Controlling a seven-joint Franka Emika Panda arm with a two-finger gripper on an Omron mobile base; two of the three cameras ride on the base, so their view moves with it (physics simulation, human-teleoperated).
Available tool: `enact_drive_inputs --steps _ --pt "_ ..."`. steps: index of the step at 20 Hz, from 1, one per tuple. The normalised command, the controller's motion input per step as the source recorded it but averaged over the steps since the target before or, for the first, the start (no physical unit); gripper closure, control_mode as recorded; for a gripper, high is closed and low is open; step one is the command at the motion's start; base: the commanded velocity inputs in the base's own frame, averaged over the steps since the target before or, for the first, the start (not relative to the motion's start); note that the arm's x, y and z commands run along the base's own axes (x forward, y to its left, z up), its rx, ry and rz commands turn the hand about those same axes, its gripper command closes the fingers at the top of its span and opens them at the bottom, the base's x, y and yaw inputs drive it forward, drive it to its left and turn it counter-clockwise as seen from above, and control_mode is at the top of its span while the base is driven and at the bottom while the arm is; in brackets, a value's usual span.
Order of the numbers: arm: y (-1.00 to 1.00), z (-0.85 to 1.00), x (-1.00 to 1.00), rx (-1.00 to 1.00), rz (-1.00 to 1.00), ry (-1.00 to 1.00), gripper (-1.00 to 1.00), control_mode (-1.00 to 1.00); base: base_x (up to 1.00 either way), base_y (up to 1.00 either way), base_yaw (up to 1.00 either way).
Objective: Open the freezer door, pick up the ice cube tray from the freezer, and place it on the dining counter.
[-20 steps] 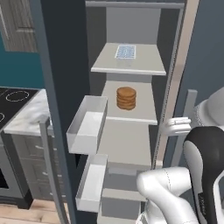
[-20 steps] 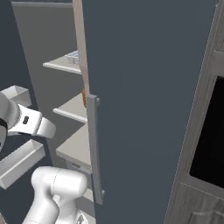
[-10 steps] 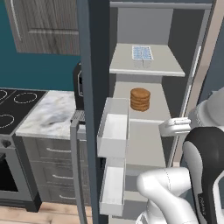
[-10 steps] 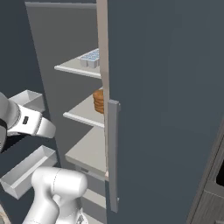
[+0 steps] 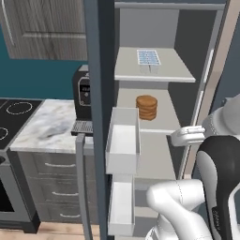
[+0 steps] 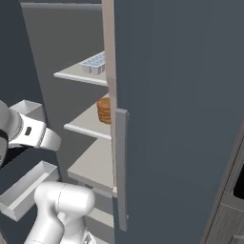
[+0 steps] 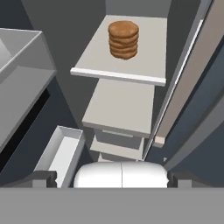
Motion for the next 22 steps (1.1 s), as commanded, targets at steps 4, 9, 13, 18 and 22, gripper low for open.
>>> enact_drive_inputs --steps 4,9,13,18,22 --pt "0.0 0.0 0.0 0.0 0.0 0.0 -1.0 1.0 0.37 0.0 -0.12" --pt "0.0 0.0 0.0 0.0 0.0 0.0 -1.0 -1.0 0.0 0.0 0.0" --pt "0.0 0.0 0.0 0.0 0.0 0.0 -1.0 -1.0 0.0 0.0 0.0" --pt "0.0 0.04 0.0 0.0 -0.02 0.0 -1.0 -1.0 0.0 0.0 0.0" --pt "0.0 0.22 0.0 0.07 -0.11 0.0 -1.0 -1.0 0.0 0.0 0.0"
